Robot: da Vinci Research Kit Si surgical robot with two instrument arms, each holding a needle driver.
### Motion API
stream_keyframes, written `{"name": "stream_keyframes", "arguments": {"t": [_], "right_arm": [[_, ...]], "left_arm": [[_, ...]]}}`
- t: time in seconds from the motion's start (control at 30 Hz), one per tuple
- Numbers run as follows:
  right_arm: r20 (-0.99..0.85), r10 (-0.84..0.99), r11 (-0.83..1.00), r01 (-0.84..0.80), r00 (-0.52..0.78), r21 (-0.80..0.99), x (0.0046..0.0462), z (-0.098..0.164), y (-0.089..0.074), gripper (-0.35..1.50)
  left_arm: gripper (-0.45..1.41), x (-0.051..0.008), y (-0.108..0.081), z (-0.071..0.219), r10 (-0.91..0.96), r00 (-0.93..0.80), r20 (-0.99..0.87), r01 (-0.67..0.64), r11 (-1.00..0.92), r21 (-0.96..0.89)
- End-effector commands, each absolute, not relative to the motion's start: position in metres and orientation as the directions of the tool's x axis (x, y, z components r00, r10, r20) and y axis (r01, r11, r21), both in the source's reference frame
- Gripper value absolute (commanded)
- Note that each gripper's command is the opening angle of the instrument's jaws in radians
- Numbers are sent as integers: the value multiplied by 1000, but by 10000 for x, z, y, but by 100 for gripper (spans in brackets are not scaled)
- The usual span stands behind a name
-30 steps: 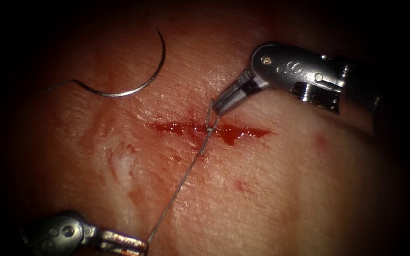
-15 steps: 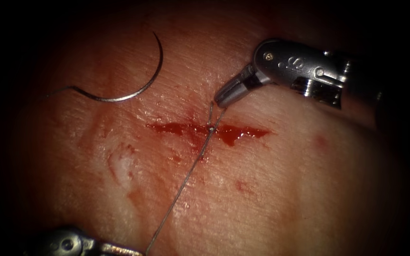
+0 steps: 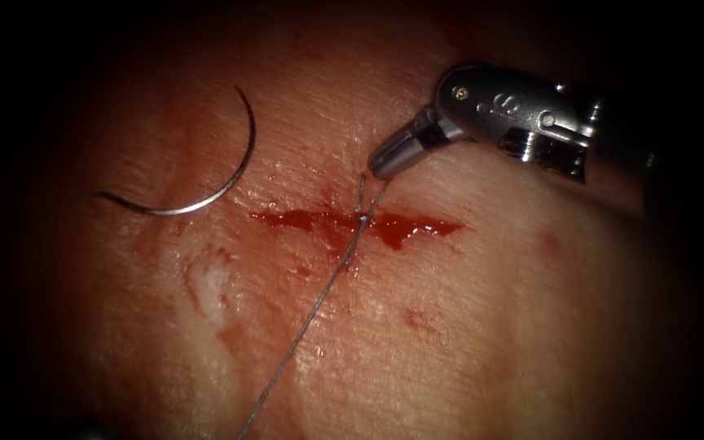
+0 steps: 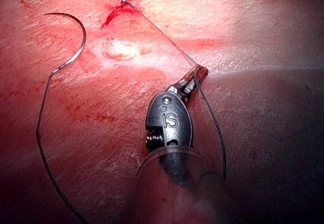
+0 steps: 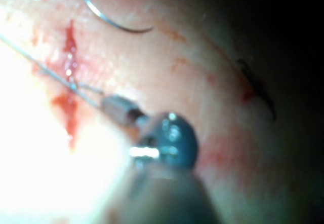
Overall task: Wound Closure
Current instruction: Pull the right gripper up and the left gripper down to tension the knot, then wrap the long suture end once around the right gripper.
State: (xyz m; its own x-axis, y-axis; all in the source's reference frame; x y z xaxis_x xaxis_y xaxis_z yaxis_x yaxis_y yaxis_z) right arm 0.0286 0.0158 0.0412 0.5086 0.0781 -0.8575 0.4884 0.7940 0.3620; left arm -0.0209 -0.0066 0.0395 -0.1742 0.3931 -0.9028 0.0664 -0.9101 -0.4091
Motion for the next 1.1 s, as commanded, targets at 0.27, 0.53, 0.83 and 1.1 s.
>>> {"name": "stream_keyframes", "arguments": {"t": [0.27, 0.53, 0.83, 1.1], "right_arm": [[-864, 68, 791, 502, 498, 351, 297, 409, 152, -35], [-885, 147, 864, 378, 443, 332, 290, 394, 130, 79], [-854, 318, 928, 50, 413, 370, 219, 372, 181, 121], [-825, 458, 882, -283, 332, 376, 157, 338, 215, 121]], "left_arm": [[-45, -208, -54, 401, 400, -180, -898, 32, -911, -412], [-45, -225, -10, 367, 374, -182, -909, 29, -922, -385], [-45, -249, 35, 337, 320, -165, -933, 28, -944, -329], [-45, -264, 72, 307, 275, -156, -949, 44, -958, -285]]}}
